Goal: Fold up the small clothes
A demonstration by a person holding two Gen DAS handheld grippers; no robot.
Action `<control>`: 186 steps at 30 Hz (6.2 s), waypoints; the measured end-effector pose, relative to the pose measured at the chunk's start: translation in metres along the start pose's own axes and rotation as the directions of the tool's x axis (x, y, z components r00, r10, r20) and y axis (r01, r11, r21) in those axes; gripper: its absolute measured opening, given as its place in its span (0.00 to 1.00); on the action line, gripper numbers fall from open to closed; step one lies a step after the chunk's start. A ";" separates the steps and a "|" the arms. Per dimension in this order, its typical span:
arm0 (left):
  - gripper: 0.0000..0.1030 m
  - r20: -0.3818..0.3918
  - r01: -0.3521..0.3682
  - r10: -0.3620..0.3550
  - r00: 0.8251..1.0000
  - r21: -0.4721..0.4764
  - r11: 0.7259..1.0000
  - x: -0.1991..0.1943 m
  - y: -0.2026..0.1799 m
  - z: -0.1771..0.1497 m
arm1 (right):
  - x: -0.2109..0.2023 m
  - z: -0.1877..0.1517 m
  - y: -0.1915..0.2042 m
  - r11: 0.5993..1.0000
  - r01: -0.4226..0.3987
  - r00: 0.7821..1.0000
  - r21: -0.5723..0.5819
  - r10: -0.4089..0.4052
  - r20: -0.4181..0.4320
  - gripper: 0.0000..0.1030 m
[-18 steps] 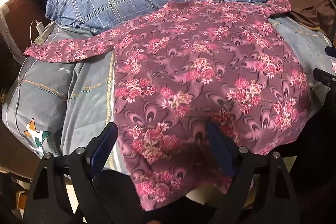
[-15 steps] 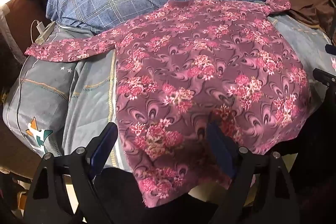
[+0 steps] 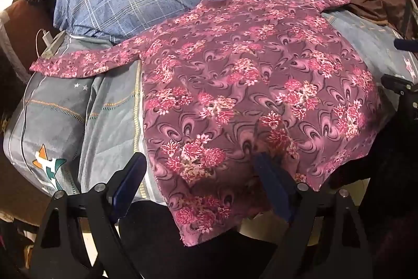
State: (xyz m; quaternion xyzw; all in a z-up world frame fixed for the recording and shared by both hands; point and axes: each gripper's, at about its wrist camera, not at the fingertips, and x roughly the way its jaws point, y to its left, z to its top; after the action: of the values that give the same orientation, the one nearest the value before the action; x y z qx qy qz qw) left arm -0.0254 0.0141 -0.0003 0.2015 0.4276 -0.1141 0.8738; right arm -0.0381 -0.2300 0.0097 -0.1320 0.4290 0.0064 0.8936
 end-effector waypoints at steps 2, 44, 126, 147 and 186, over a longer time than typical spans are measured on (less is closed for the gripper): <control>0.84 0.000 0.016 -0.016 1.000 0.003 1.000 -0.001 -0.001 0.001 | -0.001 0.001 0.002 1.000 0.000 1.000 -0.013 0.000 0.004 1.00; 0.84 -0.014 0.105 -0.104 0.994 0.040 0.994 0.002 -0.020 0.007 | 0.003 0.002 -0.004 1.000 -0.014 1.000 0.011 0.014 -0.005 1.00; 0.60 -0.325 0.138 -0.286 0.901 -0.410 0.901 0.090 0.066 0.005 | 0.075 -0.031 -0.115 0.819 -0.357 0.920 0.450 0.392 0.018 0.04; 0.60 -0.223 0.083 -0.178 0.958 -0.380 0.921 0.057 0.118 0.092 | 0.075 0.033 -0.206 0.720 -0.377 0.926 0.583 0.307 0.221 0.51; 0.75 -0.208 0.042 -0.150 0.967 -0.450 0.892 0.171 0.099 0.130 | 0.182 0.080 -0.200 0.665 -0.360 0.929 0.654 0.323 0.183 0.23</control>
State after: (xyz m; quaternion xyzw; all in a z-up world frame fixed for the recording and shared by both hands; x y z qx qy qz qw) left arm 0.2070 0.0392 -0.0386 -0.0114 0.5529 -0.0328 0.8325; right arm 0.1628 -0.4227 -0.0366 0.2851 0.3953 0.0204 0.8729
